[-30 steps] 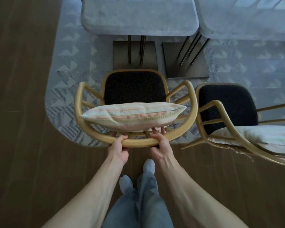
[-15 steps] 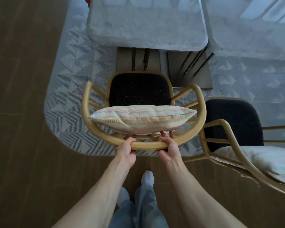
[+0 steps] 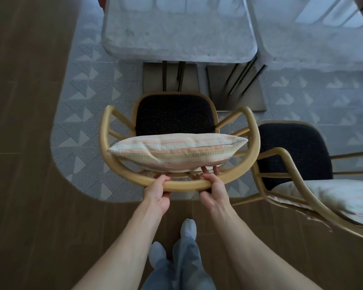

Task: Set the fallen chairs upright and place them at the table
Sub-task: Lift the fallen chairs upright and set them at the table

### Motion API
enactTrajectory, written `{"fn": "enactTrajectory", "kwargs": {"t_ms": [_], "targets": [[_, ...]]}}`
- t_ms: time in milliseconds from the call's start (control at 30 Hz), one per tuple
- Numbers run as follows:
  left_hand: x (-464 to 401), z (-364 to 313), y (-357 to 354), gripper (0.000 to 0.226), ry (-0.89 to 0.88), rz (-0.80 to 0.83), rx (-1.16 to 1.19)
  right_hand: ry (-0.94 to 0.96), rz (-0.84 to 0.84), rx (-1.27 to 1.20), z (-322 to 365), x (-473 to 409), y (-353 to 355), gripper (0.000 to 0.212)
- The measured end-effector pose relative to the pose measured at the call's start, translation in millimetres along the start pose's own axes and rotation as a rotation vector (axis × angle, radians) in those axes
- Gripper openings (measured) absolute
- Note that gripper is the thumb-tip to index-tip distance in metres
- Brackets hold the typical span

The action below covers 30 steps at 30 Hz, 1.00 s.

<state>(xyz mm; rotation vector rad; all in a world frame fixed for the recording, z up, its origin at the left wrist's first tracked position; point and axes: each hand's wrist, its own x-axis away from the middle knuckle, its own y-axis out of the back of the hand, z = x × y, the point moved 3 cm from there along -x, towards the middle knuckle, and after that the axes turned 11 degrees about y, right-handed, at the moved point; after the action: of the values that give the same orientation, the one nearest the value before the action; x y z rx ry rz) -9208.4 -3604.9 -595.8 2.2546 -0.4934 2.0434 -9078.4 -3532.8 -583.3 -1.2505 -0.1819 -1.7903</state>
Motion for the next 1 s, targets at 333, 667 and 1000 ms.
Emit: {"fn": "enactTrajectory", "kwargs": {"t_ms": [333, 667, 1000], "targets": [[65.0, 63.8, -21.8, 0.049, -0.052, 0.083, 0.003, 0.085, 0.011, 0.272, 62.6, 38.3, 39.4, 0.054], [150.2, 177.1, -117.7, 0.022, -0.24, 0.263, -0.484, 0.271, 0.164, 0.202, 221.5, 89.9, 117.7, 0.046], [185.9, 365.8, -202.1, 0.019, -0.337, 0.256, -0.508, 0.371, 0.219, 0.549, 423.9, 62.8, 273.7, 0.038]]}}
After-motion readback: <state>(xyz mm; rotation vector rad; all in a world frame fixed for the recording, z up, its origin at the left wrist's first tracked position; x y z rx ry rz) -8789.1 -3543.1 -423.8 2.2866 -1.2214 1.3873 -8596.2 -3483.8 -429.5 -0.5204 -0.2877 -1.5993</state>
